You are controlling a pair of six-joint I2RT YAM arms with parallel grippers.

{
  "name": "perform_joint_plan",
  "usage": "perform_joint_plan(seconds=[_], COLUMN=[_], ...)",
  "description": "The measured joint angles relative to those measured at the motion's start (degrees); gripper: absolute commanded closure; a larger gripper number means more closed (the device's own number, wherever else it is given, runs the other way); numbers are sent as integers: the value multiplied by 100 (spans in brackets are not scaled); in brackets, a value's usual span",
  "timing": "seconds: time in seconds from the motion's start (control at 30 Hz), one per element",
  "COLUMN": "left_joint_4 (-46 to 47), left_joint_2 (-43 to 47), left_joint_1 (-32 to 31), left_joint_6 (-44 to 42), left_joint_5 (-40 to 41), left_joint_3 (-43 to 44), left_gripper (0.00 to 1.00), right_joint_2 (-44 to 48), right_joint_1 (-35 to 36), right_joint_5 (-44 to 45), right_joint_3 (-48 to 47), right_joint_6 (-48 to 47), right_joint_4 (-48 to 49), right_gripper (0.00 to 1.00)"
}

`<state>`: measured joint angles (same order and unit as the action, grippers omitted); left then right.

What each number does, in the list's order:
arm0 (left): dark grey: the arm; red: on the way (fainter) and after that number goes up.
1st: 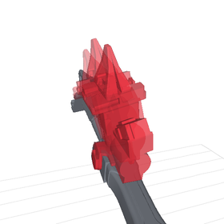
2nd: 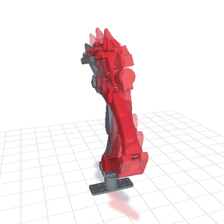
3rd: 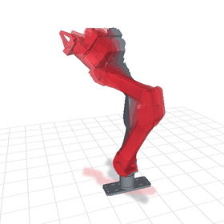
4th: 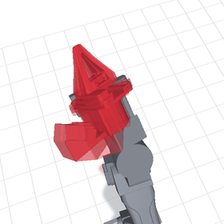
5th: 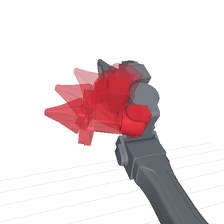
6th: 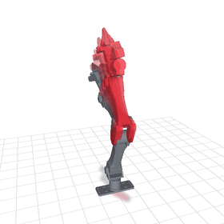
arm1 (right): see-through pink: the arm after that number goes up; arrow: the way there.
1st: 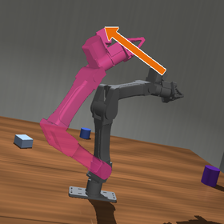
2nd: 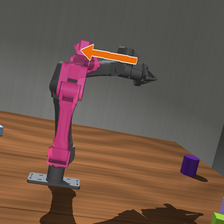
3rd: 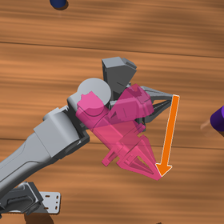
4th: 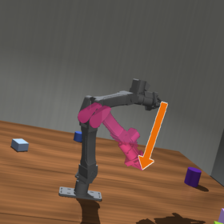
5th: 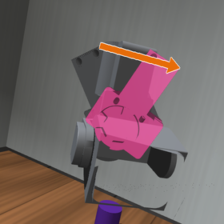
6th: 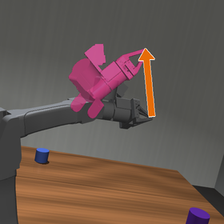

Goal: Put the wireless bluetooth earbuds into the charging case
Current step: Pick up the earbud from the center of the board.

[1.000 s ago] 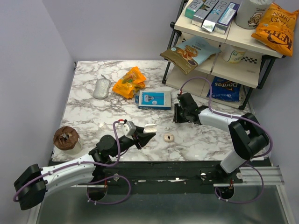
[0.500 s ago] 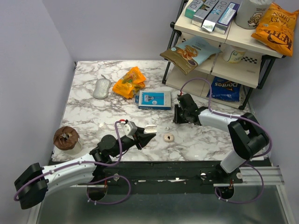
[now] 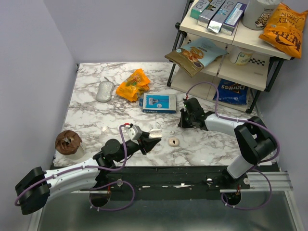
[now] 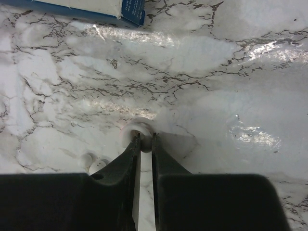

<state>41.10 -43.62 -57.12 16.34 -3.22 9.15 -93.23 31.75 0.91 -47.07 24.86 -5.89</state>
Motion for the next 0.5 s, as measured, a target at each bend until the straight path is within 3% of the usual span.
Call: perform_joint_plan(seconds=[0.3,0.5], left_joint_4=[81,234], left_joint_2=[-4,-74], left_joint_1=[0,-2], left_joint_6=[61,66], left_joint_5=[13,118], left_joint_3=[-72,-81], left_gripper=[100,100], right_joint_2=[227,1504], right_joint_1=[0,15], right_joint_5=[-17,35], right_joint_3=[225,634], right_joint_6=[68,61], right_joint_4=[90,63], right_gripper=[99,99])
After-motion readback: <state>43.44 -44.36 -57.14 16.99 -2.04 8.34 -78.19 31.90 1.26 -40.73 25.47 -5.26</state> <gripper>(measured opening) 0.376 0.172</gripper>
